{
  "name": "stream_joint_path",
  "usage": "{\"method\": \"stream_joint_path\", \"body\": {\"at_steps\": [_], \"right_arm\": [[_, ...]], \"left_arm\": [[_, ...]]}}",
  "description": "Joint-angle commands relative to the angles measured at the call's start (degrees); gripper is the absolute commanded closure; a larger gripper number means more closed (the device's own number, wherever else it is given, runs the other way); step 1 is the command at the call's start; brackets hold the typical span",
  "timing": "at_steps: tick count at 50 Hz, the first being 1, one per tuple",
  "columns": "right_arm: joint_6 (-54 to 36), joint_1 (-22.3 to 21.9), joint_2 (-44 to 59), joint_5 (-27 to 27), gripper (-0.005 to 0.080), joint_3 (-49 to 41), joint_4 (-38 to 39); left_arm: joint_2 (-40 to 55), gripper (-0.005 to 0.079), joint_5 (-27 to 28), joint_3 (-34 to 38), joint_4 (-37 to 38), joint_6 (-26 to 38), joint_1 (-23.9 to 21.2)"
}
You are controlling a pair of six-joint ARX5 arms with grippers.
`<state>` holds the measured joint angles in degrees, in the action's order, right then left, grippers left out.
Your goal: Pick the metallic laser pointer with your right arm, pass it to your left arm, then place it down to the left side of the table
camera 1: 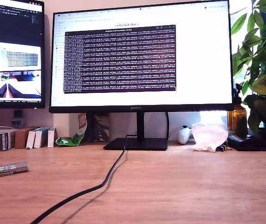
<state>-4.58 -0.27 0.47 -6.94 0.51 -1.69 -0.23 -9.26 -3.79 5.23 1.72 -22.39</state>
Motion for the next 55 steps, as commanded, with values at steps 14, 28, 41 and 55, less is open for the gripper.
{"method": "stream_joint_path", "body": {"at_steps": [14, 28, 41, 55], "right_arm": [[2.3, 0.3, -0.4, 0.2, 0.0764, -0.3, -4.7], [6.1, 0.3, -0.4, 1.1, 0.0764, -0.2, -7.4], [6.1, 0.3, -0.4, 1.1, 0.0764, -0.2, -7.4], [6.1, 0.3, -0.4, 1.1, 0.0764, -0.2, -7.4]], "left_arm": [[-0.5, 0.0721, -0.2, 5.2, 2.2, -2.0, -1.5], [-0.5, 0.0721, -0.9, 5.2, 6.4, -5.4, -1.6], [-0.5, 0.0721, -0.9, 5.2, 6.4, -5.4, -1.6], [-0.5, 0.0721, -1.3, 5.2, 6.4, -5.0, -2.7]]}}
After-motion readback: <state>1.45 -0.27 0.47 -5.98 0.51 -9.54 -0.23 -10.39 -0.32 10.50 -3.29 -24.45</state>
